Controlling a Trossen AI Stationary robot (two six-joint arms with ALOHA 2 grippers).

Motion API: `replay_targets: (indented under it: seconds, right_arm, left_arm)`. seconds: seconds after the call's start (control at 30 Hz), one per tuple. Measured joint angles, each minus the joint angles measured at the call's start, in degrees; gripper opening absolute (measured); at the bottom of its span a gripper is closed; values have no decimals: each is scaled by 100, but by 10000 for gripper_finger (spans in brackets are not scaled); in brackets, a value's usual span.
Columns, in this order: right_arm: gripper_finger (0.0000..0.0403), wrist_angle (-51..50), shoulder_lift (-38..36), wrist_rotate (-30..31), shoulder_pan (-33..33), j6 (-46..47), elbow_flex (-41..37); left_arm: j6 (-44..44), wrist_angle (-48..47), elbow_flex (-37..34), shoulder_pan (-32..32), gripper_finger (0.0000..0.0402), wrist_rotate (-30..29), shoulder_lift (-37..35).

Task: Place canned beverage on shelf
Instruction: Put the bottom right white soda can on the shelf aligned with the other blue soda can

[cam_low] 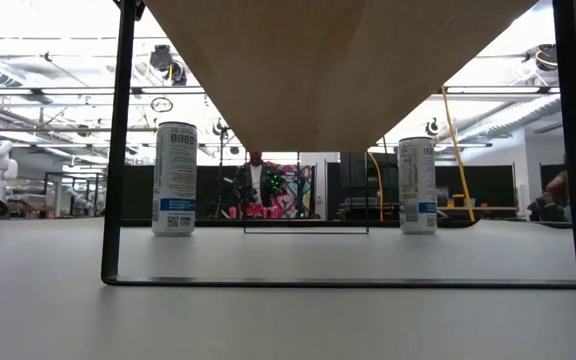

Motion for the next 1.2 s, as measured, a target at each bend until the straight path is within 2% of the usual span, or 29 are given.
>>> replay_targets:
  seconds: [0.2, 0.33, 0.57, 0.83, 1.2]
  right_arm:
    - [362, -309, 202, 61, 5, -55, 0]
    - [394, -470, 368, 216, -83, -91, 0]
    - [397, -619, 523, 143, -352, -97, -137]
    - [396, 119, 523, -409, -603, -417, -635]
    - [382, 282, 525, -430, -792, -550, -851]
  left_arm:
    - [0, -1, 0, 0, 170, 27, 0]
    - [2, 1, 0, 11, 170, 26, 0]
    - [7, 74, 0, 17, 170, 16, 0]
    - [9, 103, 0, 17, 170, -9, 0]
    - [9, 105, 0, 17, 170, -9, 2]
